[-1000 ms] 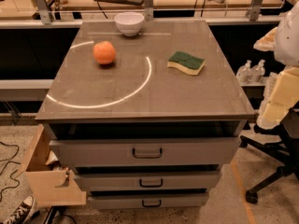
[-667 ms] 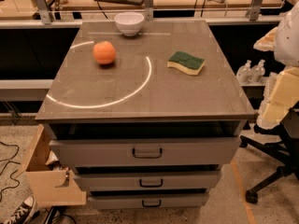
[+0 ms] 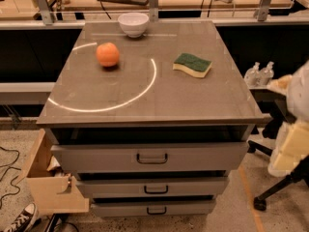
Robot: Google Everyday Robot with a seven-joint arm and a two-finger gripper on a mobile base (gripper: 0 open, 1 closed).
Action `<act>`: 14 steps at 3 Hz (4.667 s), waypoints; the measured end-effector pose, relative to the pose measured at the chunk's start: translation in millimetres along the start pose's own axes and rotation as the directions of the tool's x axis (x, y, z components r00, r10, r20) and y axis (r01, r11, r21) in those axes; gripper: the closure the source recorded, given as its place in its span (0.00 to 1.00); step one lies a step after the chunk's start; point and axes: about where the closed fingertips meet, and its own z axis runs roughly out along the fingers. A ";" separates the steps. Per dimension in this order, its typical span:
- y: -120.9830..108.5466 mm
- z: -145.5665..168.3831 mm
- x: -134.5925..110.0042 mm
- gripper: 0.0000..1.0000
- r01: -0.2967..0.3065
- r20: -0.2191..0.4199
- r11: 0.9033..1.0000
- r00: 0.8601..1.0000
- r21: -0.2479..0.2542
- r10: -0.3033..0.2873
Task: Open middle drawer
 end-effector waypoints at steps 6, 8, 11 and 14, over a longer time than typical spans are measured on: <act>123.6 225.2 57.7 0.00 0.095 -0.020 0.995 0.995 -0.025 -0.096; 161.6 304.1 67.5 0.00 0.219 -0.127 0.975 0.967 -0.046 -0.223; 158.0 346.8 60.3 0.00 0.278 -0.143 0.959 0.949 -0.048 -0.282; 137.0 431.9 32.0 0.00 0.279 -0.132 0.954 0.947 -0.106 -0.292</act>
Offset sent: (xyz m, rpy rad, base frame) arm -0.0575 0.0094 -0.1848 -0.0281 -0.0176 0.1129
